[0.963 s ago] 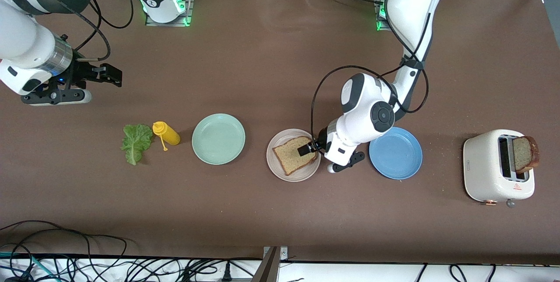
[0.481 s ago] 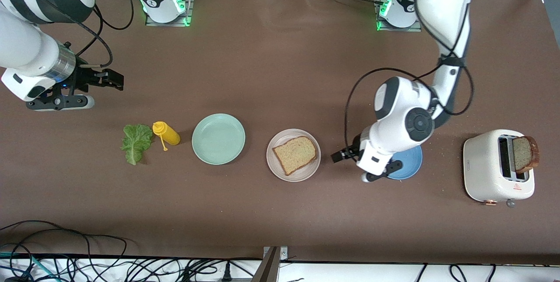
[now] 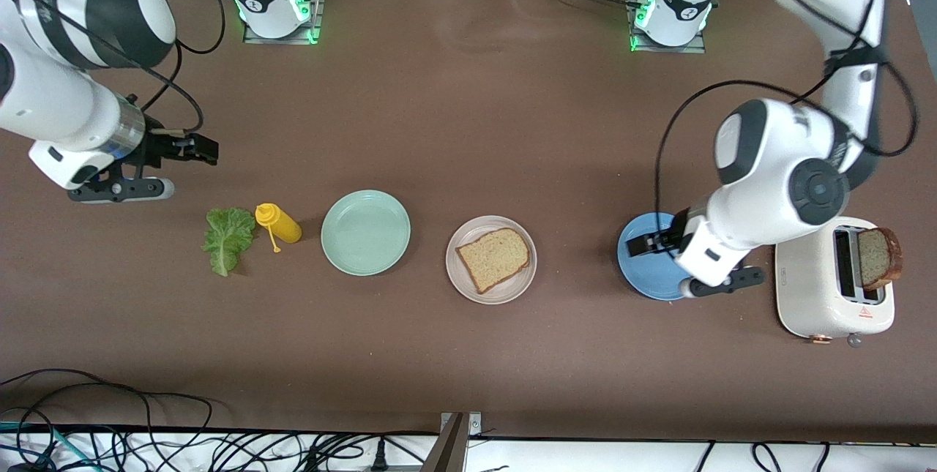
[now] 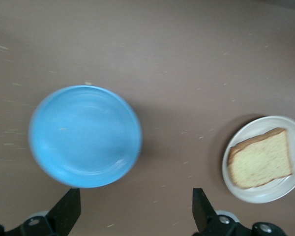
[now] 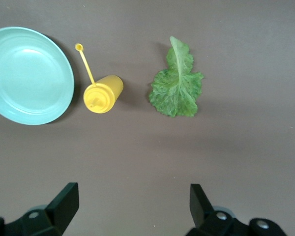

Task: Make sandwich on beige plate with both arms
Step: 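Release the bread on the beige plate and return the left gripper to the toaster, then grasp the green lettuce leaf with the right gripper and lift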

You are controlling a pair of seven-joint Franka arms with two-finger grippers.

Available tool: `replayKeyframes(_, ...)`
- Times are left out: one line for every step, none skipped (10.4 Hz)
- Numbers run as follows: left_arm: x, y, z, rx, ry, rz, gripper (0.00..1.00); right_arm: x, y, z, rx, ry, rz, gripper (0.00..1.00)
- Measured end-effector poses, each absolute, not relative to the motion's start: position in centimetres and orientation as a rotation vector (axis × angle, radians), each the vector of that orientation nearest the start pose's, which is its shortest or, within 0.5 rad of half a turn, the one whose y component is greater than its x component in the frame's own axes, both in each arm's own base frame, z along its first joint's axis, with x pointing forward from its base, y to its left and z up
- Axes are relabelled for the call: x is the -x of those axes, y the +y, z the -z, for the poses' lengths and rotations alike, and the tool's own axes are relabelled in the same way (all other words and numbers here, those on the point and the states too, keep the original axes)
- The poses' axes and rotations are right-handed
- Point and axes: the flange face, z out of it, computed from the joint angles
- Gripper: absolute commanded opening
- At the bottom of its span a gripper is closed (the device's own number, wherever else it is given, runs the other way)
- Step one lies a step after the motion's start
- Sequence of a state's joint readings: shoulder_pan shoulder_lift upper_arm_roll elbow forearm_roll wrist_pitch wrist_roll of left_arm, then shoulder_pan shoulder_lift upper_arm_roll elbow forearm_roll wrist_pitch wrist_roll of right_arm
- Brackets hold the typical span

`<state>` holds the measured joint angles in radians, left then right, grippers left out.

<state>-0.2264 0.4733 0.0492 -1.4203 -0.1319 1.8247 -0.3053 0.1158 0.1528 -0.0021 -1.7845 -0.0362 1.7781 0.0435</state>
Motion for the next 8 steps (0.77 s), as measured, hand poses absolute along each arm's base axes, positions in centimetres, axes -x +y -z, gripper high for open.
replayKeyframes(-66.7, -12.1, -44.3, 3.174, -0.160, -0.158, 1.00, -58.1, 6.0, -42.6, 3.178, -0.125, -0.256, 1.00)
replayKeyframes(-66.2, -10.9, -46.3, 3.155, -0.107, -0.146, 1.00, -57.8, 5.1, -40.4, 3.177, -0.131, -0.254, 1.00)
replayKeyframes(-65.8, -9.7, -48.0, 3.149, -0.102, -0.127, 1.00, -57.5, 4.4, -38.6, 3.174, -0.162, -0.247, 1.00)
replayKeyframes(-65.4, -8.2, -49.7, 3.152, -0.093, -0.120, 1.00, -57.3, 3.9, -37.0, 3.169, -0.198, -0.256, 1.00)
replayKeyframes(-64.9, -7.0, -51.4, 3.156, -0.066, -0.118, 1.00, -57.4, 3.3, -35.6, 3.164, -0.250, -0.264, 1.00)
replayKeyframes(-64.6, -6.2, -52.9, 3.158, -0.048, -0.119, 1.00, -57.8, 2.2, -34.1, 3.154, -0.331, -0.264, 1.00)
replayKeyframes(-64.5, -5.6, -53.9, 3.158, -0.052, -0.115, 1.00, -58.3, 0.2, -32.6, 3.145, -0.406, -0.253, 1.00)
replayKeyframes(-64.4, -5.1, -54.2, 3.159, -0.056, -0.117, 1.00, -58.9, -2.0, -31.0, 3.142, -0.435, -0.225, 1.00)
